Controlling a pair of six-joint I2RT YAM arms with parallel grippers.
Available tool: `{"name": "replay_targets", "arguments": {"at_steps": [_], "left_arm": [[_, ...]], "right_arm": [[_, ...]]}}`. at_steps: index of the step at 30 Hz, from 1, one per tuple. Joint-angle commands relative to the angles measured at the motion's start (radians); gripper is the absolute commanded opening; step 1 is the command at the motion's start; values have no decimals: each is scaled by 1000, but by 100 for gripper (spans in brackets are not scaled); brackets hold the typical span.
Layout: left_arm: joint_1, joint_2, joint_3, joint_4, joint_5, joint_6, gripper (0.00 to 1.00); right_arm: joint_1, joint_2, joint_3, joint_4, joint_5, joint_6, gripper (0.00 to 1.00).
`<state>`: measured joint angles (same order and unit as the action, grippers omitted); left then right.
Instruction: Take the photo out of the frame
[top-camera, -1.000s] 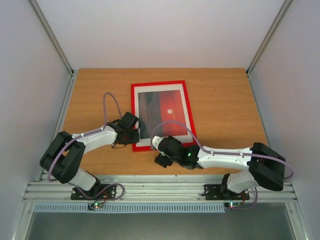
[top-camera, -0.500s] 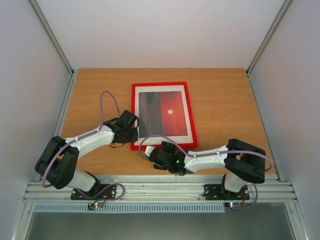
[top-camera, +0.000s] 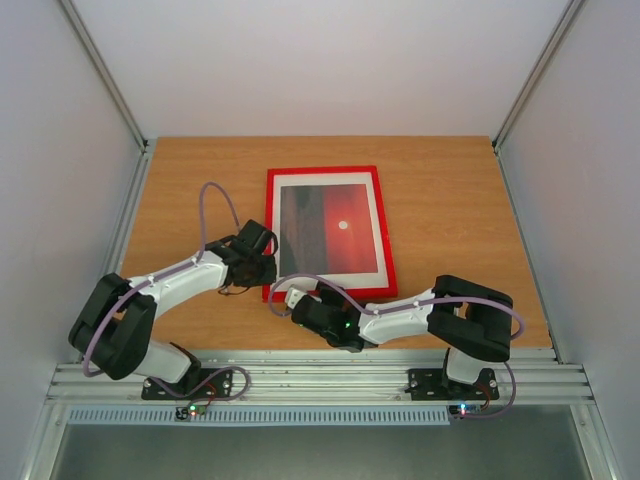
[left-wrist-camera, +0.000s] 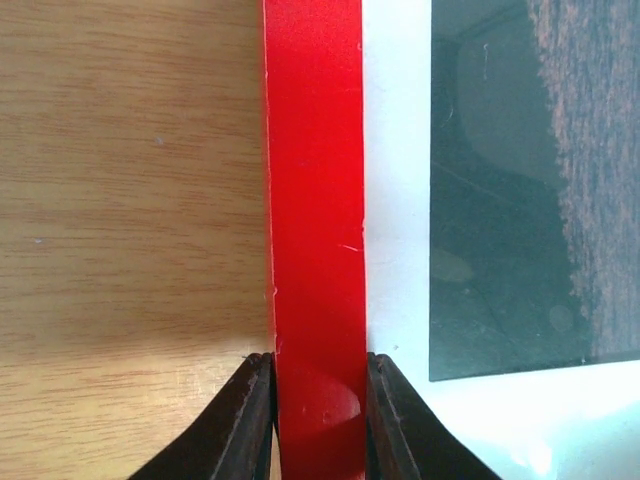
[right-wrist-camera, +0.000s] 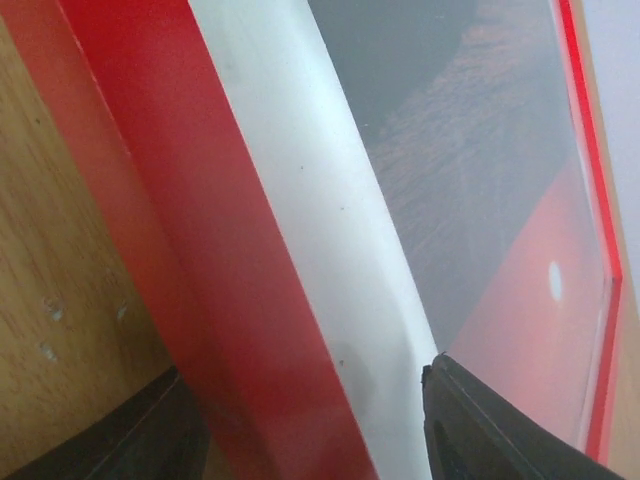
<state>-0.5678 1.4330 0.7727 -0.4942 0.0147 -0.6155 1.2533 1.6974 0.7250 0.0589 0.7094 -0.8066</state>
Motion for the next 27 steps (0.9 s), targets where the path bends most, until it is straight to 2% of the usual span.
{"name": "replay_targets", "arguments": {"at_steps": [1,8,18,24,27], "left_arm": [[15,-57,16,97,107,8,9],[101,-136,-49,152,211,-36,23],[218,-205,-159,317,401,-137,48],[281,-127,-206,478,560,-235,54],[294,-72,-230,634,644,-295,55]], "right_arm": [[9,-19,-9,73,44,-15,54],[9,-83,-53,108,-3,6,39],[10,-172,-125,178,-40,19,37],[9,-231,-167,224,-67,24,37],[10,-238,-171,225,-75,27,36]]}}
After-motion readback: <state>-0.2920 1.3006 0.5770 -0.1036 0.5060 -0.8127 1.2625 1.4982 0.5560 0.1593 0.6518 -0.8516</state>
